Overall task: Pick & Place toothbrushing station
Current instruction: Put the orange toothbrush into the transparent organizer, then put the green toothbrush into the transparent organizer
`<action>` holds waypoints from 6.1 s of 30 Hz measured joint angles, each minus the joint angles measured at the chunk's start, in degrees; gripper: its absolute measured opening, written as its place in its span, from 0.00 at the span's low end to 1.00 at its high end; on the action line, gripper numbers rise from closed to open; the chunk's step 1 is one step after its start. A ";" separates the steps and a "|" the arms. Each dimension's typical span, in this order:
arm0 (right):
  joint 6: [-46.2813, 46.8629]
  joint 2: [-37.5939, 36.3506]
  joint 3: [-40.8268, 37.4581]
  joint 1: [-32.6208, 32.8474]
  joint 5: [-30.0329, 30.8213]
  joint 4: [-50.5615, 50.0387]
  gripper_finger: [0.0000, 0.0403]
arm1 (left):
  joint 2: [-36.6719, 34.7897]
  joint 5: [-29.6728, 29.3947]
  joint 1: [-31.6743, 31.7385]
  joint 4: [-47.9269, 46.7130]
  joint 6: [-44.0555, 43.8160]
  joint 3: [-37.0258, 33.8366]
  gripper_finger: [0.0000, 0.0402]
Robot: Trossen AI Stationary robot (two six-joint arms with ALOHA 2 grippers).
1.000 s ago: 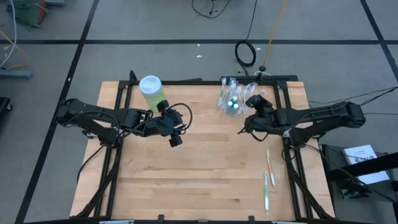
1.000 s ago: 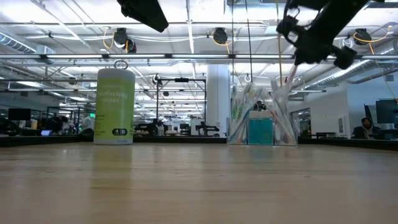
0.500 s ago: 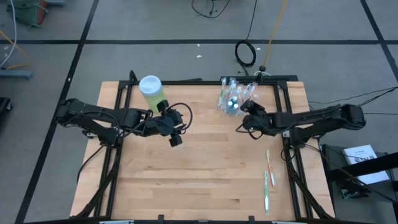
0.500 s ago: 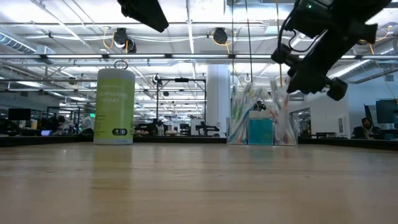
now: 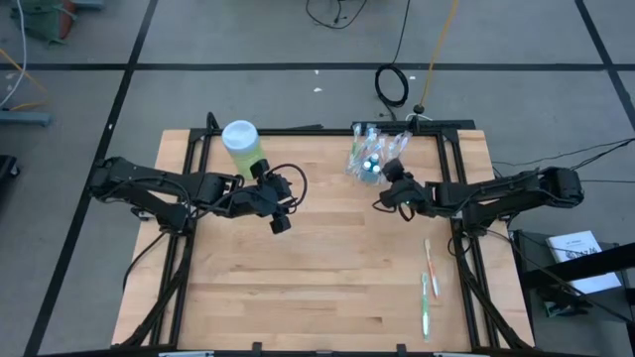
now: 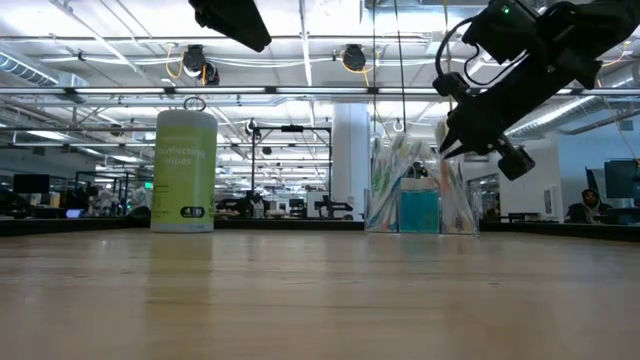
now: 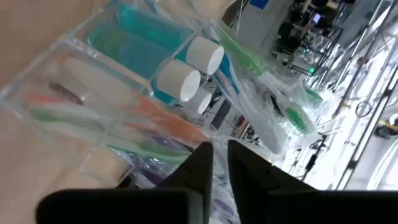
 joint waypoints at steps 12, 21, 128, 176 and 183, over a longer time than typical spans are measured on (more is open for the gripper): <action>13.25 0.00 -0.02 0.03 10.39 0.15 0.24 | -0.02 0.00 0.00 0.00 -0.01 0.00 0.49; 29.98 0.00 -0.02 1.55 17.88 0.02 0.25 | -0.02 0.00 0.00 0.00 -0.01 0.00 0.49; 200.35 5.89 -0.76 54.12 -54.28 -25.55 0.31 | 0.04 0.48 0.00 9.51 -3.07 -6.27 0.49; 104.83 6.25 -1.15 28.26 -23.52 26.51 0.00 | 0.04 1.86 0.00 18.20 1.79 -6.27 0.49; 76.66 6.21 -1.09 15.94 -14.39 47.95 0.00 | 0.04 1.99 -0.01 18.34 2.69 -6.27 0.49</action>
